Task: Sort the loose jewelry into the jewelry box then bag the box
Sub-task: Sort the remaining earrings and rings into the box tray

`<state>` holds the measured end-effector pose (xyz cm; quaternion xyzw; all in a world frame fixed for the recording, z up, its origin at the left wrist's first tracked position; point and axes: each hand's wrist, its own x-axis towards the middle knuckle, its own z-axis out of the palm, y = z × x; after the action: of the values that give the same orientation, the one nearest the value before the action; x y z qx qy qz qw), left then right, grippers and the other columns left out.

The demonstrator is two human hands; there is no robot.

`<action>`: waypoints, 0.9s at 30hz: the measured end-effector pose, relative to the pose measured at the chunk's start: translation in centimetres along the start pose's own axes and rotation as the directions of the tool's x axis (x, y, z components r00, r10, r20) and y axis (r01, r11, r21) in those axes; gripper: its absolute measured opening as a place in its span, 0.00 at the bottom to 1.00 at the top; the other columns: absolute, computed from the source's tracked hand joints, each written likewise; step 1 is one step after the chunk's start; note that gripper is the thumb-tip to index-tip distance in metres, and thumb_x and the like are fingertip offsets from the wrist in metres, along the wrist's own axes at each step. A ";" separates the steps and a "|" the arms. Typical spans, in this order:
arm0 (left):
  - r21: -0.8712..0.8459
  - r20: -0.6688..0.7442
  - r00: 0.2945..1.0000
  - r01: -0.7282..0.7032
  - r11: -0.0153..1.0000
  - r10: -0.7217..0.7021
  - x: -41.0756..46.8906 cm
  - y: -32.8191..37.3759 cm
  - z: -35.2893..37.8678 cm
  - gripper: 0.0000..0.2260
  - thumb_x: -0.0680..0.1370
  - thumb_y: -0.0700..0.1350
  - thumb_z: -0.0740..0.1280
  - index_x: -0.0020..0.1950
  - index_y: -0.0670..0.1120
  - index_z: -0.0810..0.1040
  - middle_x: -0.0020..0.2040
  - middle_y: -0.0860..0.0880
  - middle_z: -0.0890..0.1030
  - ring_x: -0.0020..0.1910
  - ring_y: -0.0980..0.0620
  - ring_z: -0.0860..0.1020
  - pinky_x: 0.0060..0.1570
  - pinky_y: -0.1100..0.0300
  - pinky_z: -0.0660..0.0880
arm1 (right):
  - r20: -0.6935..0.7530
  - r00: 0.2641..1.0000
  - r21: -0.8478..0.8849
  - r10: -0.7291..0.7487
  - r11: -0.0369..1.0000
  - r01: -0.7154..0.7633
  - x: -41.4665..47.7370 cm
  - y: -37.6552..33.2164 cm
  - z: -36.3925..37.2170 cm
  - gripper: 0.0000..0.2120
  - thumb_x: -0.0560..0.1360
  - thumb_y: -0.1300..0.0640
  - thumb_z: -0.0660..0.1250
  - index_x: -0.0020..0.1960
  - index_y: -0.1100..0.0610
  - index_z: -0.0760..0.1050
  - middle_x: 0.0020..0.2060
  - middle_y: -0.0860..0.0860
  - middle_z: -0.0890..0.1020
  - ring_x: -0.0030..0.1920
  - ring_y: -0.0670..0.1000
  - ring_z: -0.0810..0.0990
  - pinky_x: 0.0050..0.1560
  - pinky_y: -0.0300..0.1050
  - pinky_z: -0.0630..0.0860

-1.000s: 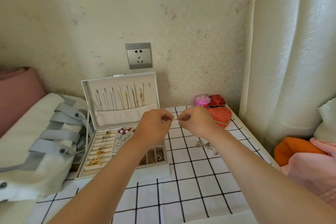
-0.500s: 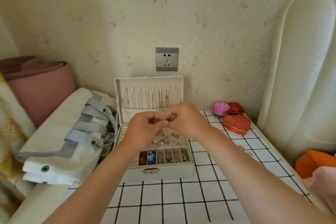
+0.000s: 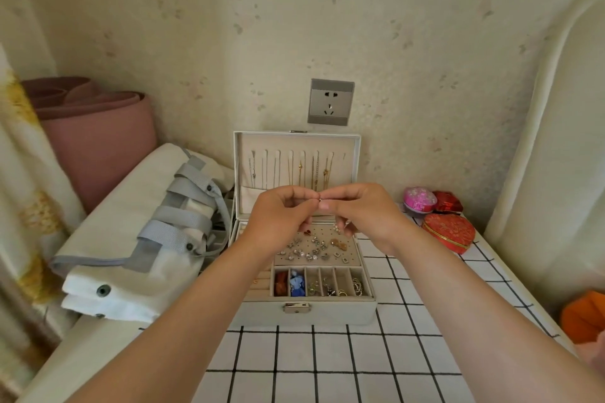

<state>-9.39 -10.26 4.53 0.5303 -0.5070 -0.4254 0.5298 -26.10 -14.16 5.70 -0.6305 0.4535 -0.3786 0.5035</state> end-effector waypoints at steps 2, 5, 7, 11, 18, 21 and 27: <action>-0.035 0.006 1.000 0.018 0.999 -0.018 0.1 0.1 0.0 0.03 0.77 0.40 0.71 0.50 0.46 0.83 0.33 0.48 0.81 0.31 0.54 0.77 0.31 0.66 0.74 | -0.004 1.000 0.016 0.011 1.000 -0.011 0.2 -0.1 0.1 0.08 0.72 0.61 0.76 0.51 0.57 0.85 0.36 0.53 0.85 0.29 0.48 0.75 0.27 0.42 0.72; -0.082 0.004 0.999 0.046 0.996 -0.046 0.2 0.2 0.1 0.04 0.77 0.40 0.72 0.50 0.45 0.83 0.36 0.46 0.83 0.33 0.53 0.78 0.33 0.64 0.77 | -0.052 0.999 -0.021 0.002 1.000 -0.003 0.6 0.0 -0.3 0.06 0.74 0.61 0.75 0.50 0.56 0.85 0.39 0.53 0.86 0.29 0.47 0.76 0.27 0.41 0.73; -0.084 -0.015 0.998 0.056 0.995 -0.057 0.4 -0.1 0.2 0.04 0.76 0.40 0.72 0.50 0.45 0.83 0.39 0.44 0.85 0.36 0.51 0.81 0.39 0.61 0.81 | -0.171 0.984 -0.187 -0.053 0.982 0.021 1.1 0.8 -1.1 0.04 0.74 0.60 0.75 0.49 0.55 0.85 0.36 0.50 0.85 0.28 0.44 0.77 0.29 0.39 0.73; -0.036 -0.041 0.997 0.065 0.997 -0.067 0.6 -0.9 0.1 0.04 0.77 0.40 0.72 0.50 0.47 0.84 0.41 0.48 0.84 0.39 0.54 0.81 0.42 0.61 0.81 | -0.254 0.948 -0.589 -0.192 0.808 0.006 2.0 3.6 -2.5 0.06 0.74 0.57 0.74 0.51 0.52 0.86 0.46 0.45 0.86 0.44 0.40 0.81 0.50 0.38 0.76; 0.034 -0.011 0.999 0.030 0.999 -0.030 0.8 -1.4 0.4 0.04 0.77 0.40 0.71 0.49 0.47 0.83 0.37 0.51 0.80 0.35 0.55 0.79 0.41 0.58 0.81 | -0.146 0.967 -0.781 -0.209 0.624 0.017 1.7 4.7 -2.1 0.05 0.76 0.55 0.71 0.50 0.49 0.86 0.48 0.44 0.86 0.50 0.47 0.83 0.53 0.48 0.80; 0.057 -0.004 1.000 0.024 0.998 -0.024 0.8 -1.5 0.5 0.04 0.77 0.41 0.71 0.50 0.47 0.83 0.39 0.50 0.81 0.36 0.54 0.80 0.40 0.60 0.81 | -0.122 0.971 -0.816 -0.206 0.577 0.020 1.7 4.8 -1.9 0.05 0.77 0.55 0.71 0.49 0.49 0.86 0.47 0.44 0.86 0.49 0.48 0.83 0.51 0.47 0.80; 0.122 -0.029 1.000 0.003 0.992 0.001 1.1 -1.4 -0.1 0.03 0.77 0.43 0.71 0.49 0.49 0.82 0.41 0.48 0.83 0.36 0.54 0.80 0.43 0.55 0.82 | -0.176 0.945 -0.745 -0.274 0.665 0.054 2.1 4.6 -1.8 0.06 0.76 0.55 0.71 0.52 0.49 0.85 0.49 0.43 0.86 0.50 0.45 0.82 0.53 0.45 0.79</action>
<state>-9.06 -11.41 3.22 0.5682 -0.5241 -0.3860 0.5034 -28.00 -17.02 1.61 -0.7587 0.5722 -0.2930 0.1054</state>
